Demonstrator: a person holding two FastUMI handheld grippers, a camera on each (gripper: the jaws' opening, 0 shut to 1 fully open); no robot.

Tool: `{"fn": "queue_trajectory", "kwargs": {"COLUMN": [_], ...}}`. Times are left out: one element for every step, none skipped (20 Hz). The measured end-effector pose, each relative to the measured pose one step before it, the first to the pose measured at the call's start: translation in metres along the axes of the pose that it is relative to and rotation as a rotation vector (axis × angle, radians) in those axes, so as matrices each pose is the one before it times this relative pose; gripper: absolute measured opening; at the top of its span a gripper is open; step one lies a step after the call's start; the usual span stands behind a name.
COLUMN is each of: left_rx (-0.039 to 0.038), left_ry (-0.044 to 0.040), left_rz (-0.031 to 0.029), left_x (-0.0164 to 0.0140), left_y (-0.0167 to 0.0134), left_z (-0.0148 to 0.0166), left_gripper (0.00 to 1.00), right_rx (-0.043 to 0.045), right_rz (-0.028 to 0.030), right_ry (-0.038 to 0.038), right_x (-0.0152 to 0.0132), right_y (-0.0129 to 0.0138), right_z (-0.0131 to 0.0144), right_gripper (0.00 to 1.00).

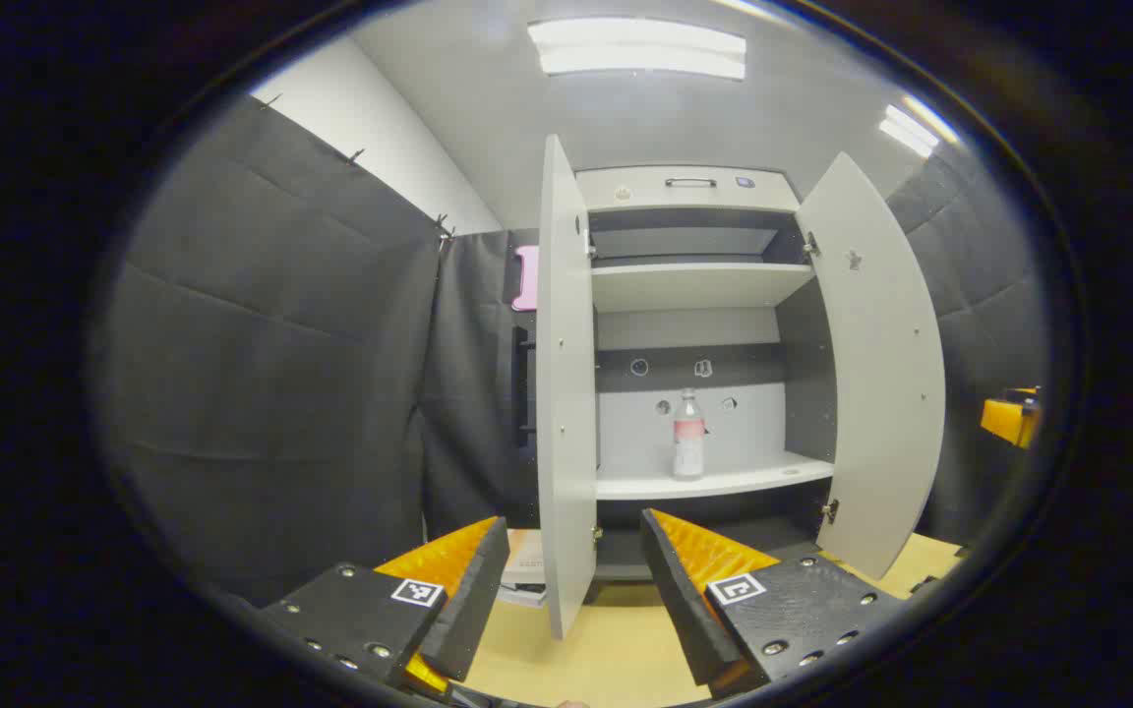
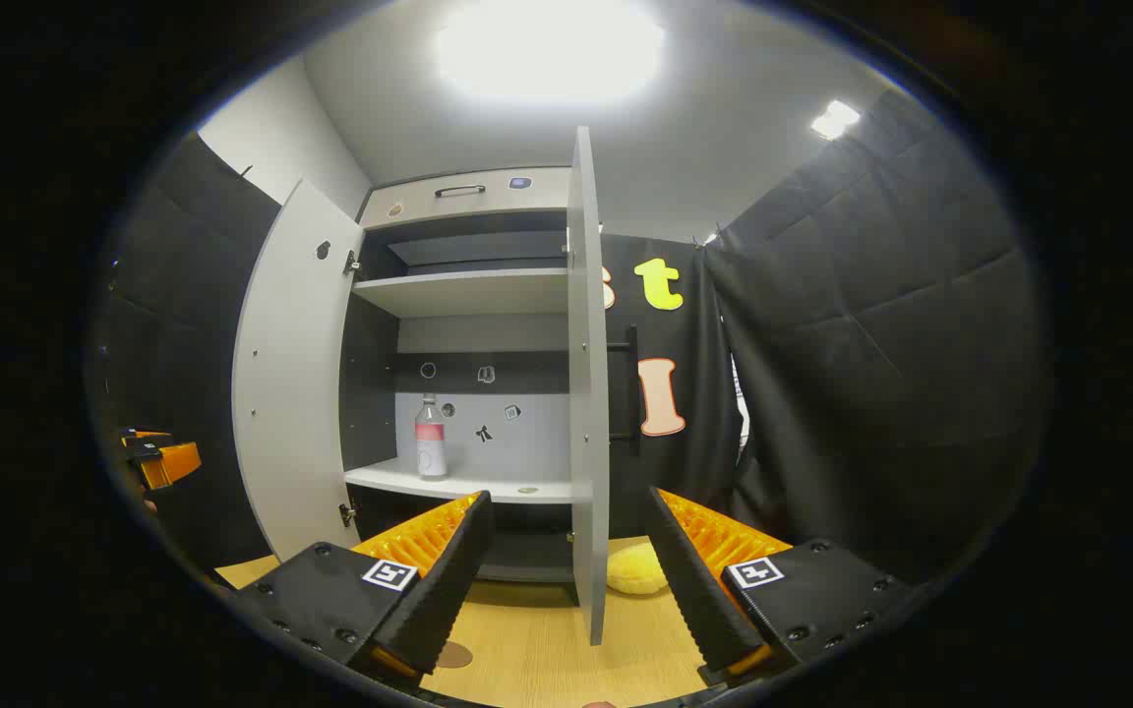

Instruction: Grasp the bottle in the cabinet with the left hand and place it on the coaster, then close the right door with the right hand and the left door with the left hand.

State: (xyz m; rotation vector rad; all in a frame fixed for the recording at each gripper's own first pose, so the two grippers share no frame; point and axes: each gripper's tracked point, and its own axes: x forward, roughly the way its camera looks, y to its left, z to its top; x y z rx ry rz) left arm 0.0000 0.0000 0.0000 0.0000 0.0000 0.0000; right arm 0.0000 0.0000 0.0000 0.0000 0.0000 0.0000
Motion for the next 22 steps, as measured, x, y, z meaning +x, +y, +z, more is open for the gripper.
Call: {"fn": "queue_trajectory", "kwargs": {"left_rx": [-0.0024, 0.00033, 0.00567, 0.00951, 0.01212, 0.01173, 0.00593, -0.00144, -0.00598, -0.00571, -0.00165, 0.00166, 0.00412, 0.00399, 0.00169, 0.00077, 0.00126, 0.00334, 0.00305, 0.001, -0.00386, -0.00738], "left_ry": [-0.00345, -0.00522, -0.00364, -0.00337, -0.0028, -0.003, -0.00462, -0.00541, -0.00494, -0.00047, 0.00041, 0.00084, 0.00028, 0.00211, 0.00257, 0.00251, 0.0008, -0.00049, -0.00255, -0.00111, -0.00033, 0.00014], "left_rz": [-0.00068, -0.00021, -0.00203, -0.00057, -0.00151, 0.00103, 0.00165, -0.00165, -0.00148, -0.00153, -0.0007, -0.00053, -0.00094, -0.00038, -0.00003, -0.00178, 0.00125, 0.00164, 0.00355, 0.00074, -0.0014, -0.00443], "left_x": [-0.00029, -0.00092, -0.00043, -0.00137, -0.0009, -0.00104, -0.00053, -0.00067, -0.00119, 0.00023, 0.00032, -0.00195, -0.00021, -0.00102, -0.00001, -0.00096, -0.00007, 0.00148, -0.0002, -0.00127, 0.00058, 0.00018], "left_y": [0.0005, 0.00065, 0.00031, 0.00078, -0.00002, -0.00003, 0.00075, -0.001, -0.00067, -0.0005, -0.00095, -0.00003, -0.00021, 0.00034, -0.00039, -0.00175, -0.00063, -0.00135, -0.00038, -0.0025, -0.00431, -0.0047], "left_z": [0.00184, 0.00123, 0.00179, 0.00115, 0.00312, 0.00158, 0.0029, 0.00272, 0.00263, 0.00058, 0.00076, -0.00122, 0.00109, -0.00156, -0.00025, -0.00148, 0.00105, -0.0013, 0.00134, 0.00214, 0.00211, -0.0005], "left_gripper": [0.89, 0.89, 0.89, 0.89, 0.89, 0.89, 0.89, 0.89, 0.89, 0.89, 0.82, 0.82, 0.82, 0.82, 0.82, 0.82, 0.82, 0.82, 0.82, 0.82, 0.82, 0.82], "right_rx": [0.00205, 0.00291, 0.0027, 0.00146, 0.00074, 0.00029, -0.00008, 0.0002, 0.00066, 0.00066, 0.00173, 0.00112, 0.00045, -0.00011, 0.00036, 0.0016, 0.00131, -0.00137, -0.00301, -0.00288, -0.0023, -0.00277], "right_rz": [-0.00143, -0.00096, -0.00175, -0.00124, -0.00264, -0.00269, -0.00032, 0.00111, 0.00548, 0.00086, 0.00024, -0.00041, -0.00143, -0.00125, 0.00058, 0.00575, 0.0045, 0.00431, 0.00256, 0.00322, 0.0043, 0.00466], "right_ry": [-0.00209, -0.0019, -0.00159, -0.00001, -0.00222, -0.00226, -0.0026, -0.00319, -0.00523, -0.00124, 0.00189, 0.00328, 0.00266, -0.00066, -0.00178, -0.00322, -0.00237, -0.00172, -0.00119, -0.00147, -0.00153, -0.00201], "right_x": [-0.0005, -0.00056, -0.00054, -0.00048, -0.00054, -0.00069, -0.0001, -0.00086, -0.00043, -0.00041, -0.0007, -0.00092, -0.00016, -0.00021, 0.00009, -0.00053, 0.00003, 0.00103, 0.0012, 0.00148, 0.00093, 0.00132], "right_y": [-0.00205, -0.00127, -0.00142, -0.00204, -0.00136, -0.00125, -0.001, -0.00066, 0.00022, -0.0007, -0.00116, -0.00146, -0.00068, -0.00052, 0.00048, 0.00058, 0.0003, -0.00056, -0.001, -0.00141, -0.00163, -0.00229], "right_z": [0.00257, 0.00175, 0.00111, 0.0008, 0.00046, 0.00064, 0.00151, -0.0003, 0.00072, -0.00096, -0.00073, -0.00155, -0.00085, -0.00004, -0.00003, 0.00089, 0.0002, -0.00012, -0.0006, 0.00004, -0.00086, -0.00076], "right_gripper": [0.99, 0.99, 0.99, 0.99, 0.99, 0.94, 0.94, 0.99, 0.99, 0.99, 0.99, 0.99, 0.99, 0.99, 0.99, 0.94, 0.94, 0.94, 0.99, 0.99, 0.99, 0.99]}}
